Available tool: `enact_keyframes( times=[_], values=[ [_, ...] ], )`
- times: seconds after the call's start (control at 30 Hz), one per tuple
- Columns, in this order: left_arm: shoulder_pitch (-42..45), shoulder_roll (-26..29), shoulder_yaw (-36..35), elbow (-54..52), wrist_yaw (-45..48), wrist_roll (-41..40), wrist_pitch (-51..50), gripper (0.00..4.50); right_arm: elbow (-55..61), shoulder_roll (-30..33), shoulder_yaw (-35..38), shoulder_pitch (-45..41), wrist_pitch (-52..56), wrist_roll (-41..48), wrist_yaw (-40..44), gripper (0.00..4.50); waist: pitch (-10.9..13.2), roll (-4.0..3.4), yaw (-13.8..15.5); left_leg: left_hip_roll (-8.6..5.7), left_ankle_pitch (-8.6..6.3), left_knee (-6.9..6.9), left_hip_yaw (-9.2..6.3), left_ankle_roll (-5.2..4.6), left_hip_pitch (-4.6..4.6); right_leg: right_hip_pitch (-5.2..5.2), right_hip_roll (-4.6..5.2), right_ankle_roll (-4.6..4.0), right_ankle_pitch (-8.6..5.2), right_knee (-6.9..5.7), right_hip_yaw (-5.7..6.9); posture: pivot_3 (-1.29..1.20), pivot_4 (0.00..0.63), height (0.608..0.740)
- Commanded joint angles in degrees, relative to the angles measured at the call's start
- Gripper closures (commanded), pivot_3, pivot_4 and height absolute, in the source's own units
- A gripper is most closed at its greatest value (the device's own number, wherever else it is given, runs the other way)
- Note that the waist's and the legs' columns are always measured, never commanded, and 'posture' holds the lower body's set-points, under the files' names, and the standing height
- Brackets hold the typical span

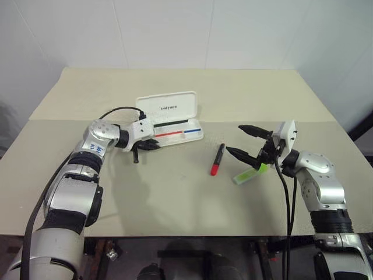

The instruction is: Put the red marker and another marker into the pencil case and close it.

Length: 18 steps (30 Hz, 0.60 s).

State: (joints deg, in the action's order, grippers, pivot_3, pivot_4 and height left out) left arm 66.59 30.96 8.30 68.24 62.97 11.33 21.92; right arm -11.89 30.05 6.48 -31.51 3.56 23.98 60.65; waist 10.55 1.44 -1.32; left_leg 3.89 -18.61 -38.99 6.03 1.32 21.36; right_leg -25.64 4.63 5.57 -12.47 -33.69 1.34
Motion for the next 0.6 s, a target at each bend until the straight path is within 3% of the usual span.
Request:
enact_keyframes(
  times=[0.03,0.2,0.37,0.6],
  values=[
    [-2.80,2.29,-2.51,-9.40,2.55,-4.36,1.92,4.49,-1.10,0.89,0.47,-1.86,-1.80,0.17,1.68,0.00,0.00,0.00,-0.05,0.00,0.00,0.00,0.01,0.01,0.02,-0.01,0.00,0.00,0.00,0.03,0.00,0.00,0.150,0.740],
    [-15.12,5.01,-3.54,-33.63,7.30,-10.66,-8.02,4.49,-1.58,2.80,0.58,-1.84,-0.63,0.71,4.38,0.00,0.01,-0.02,-0.15,0.03,-0.03,-0.01,0.12,0.09,0.01,-0.03,0.01,0.03,-0.02,0.03,-0.02,0.00,0.150,0.740],
    [-29.08,7.85,-5.19,-58.64,5.04,-14.13,-20.75,4.49,1.84,7.23,2.18,0.43,4.40,3.86,8.41,0.00,0.02,-0.03,-0.13,0.05,-0.04,-0.04,0.17,0.10,-0.02,-0.07,0.02,0.06,-0.04,-0.06,-0.08,0.00,0.150,0.740],
    [-41.54,9.15,-4.09,-77.25,0.16,-13.74,-30.44,4.49,3.55,12.52,3.69,2.40,7.39,4.86,10.22,0.00,0.02,-0.03,-0.11,0.04,-0.16,-0.07,0.17,-0.14,-0.18,-0.01,0.01,0.03,-0.05,-0.14,-0.18,0.00,0.150,0.740]
  ],
)
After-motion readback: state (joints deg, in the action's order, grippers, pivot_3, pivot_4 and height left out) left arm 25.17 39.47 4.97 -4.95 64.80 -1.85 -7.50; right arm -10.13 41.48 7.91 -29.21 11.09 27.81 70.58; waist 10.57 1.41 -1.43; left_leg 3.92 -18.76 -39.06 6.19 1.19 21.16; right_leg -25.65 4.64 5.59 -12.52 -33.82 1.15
